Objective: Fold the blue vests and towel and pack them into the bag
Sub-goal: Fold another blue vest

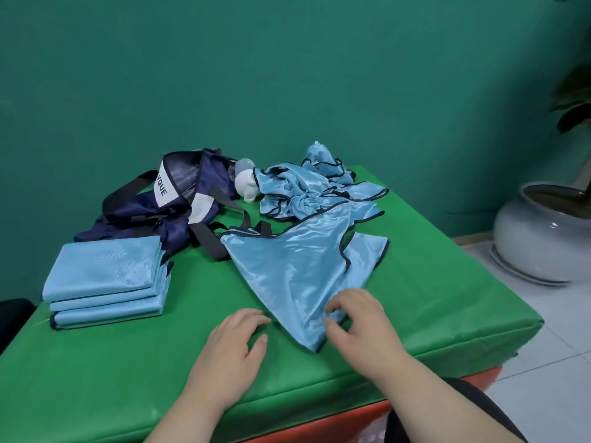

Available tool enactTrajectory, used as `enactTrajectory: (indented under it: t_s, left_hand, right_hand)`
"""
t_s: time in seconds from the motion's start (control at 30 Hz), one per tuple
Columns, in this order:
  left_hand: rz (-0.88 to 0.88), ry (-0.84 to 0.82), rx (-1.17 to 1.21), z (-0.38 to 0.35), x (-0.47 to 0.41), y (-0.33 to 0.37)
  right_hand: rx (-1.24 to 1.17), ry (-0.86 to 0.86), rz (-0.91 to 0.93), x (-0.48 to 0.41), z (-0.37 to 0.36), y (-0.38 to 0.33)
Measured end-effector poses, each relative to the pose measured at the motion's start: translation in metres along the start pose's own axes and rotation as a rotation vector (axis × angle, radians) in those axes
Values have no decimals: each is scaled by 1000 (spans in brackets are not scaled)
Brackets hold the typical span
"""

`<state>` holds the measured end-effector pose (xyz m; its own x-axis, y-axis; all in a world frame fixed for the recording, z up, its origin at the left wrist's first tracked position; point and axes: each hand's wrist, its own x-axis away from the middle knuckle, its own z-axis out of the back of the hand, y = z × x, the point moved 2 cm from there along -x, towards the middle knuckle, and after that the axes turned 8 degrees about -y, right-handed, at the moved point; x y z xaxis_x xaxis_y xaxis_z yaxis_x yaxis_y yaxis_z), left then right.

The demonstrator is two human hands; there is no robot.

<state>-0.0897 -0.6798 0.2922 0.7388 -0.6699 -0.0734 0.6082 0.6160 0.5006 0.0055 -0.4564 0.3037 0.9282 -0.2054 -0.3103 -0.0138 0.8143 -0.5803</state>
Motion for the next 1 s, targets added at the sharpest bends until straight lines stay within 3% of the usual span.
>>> enactTrajectory:
  t_s: [0.13,0.33,0.83,1.0]
  left_hand:
    - [27,43,84,-1,-4,-3]
    - [257,138,377,29,-33,-17]
    - [215,270,531,72,-48,-60]
    - [196,276,554,72,-54,-74]
  right_hand:
    - [39,-31,71,-13,-15,-8]
    - [71,-72,112,-37,-28,-23]
    - [302,-265,87,-212,-72,-72]
    - [479,-284,42,-265,-94,-80]
